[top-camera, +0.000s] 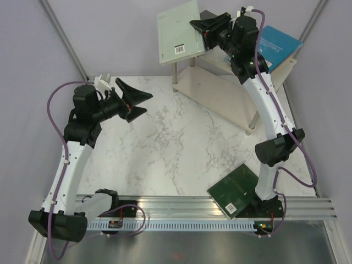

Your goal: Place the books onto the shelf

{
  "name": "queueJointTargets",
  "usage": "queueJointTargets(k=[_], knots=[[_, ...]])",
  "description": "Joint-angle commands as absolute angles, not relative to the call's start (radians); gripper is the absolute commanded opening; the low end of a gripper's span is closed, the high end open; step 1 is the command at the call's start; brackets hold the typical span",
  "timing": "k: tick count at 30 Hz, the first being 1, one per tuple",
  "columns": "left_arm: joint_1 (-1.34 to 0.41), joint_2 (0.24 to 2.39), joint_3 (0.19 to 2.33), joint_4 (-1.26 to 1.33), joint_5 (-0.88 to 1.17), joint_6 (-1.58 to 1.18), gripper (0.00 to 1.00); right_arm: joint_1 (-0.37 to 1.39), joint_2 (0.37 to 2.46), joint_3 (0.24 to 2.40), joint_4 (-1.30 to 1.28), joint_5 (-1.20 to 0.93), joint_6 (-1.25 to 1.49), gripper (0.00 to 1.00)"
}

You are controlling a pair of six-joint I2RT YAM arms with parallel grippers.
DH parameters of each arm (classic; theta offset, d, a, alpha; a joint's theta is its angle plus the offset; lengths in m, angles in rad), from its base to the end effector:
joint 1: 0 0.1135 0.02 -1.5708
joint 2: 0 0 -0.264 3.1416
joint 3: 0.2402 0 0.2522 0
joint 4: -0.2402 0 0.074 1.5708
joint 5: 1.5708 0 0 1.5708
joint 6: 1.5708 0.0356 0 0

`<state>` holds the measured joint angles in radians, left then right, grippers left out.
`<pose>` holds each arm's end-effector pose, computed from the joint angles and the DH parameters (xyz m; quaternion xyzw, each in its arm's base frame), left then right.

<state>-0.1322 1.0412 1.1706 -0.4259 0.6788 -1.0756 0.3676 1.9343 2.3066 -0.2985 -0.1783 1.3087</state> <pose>0.2142 -0.0510 0.4027 -0.1680 0.7652 -0.5388 0.3098 0.3980 0.1600 0.5133 0.2492 0.6337 0.5831 0.4431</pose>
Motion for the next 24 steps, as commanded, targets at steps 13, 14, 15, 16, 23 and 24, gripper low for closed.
queueJointTargets(k=[13,14,15,16,23,24], knots=[[-0.13,1.155,1.378,0.072,0.603,-1.468,1.0,0.489,1.569,1.961,0.029,-0.178,1.396,0.0],[-0.136,1.157,1.371,0.072,0.603,-1.468,1.0,0.505,1.574,1.947,0.047,-0.179,1.399,0.0],[-0.141,1.157,1.359,0.072,0.603,-1.468,1.0,0.527,1.578,1.944,0.055,-0.178,1.411,0.0],[-0.147,1.155,1.353,0.072,0.603,-1.468,1.0,0.537,1.586,1.944,0.06,-0.178,1.417,0.0],[-0.21,1.158,1.35,0.072,0.603,-1.468,1.0,0.612,1.608,1.931,0.081,-0.169,1.427,0.0],[-0.212,1.16,1.356,0.072,0.603,-1.468,1.0,0.615,1.608,1.921,0.092,-0.169,1.428,0.0]])
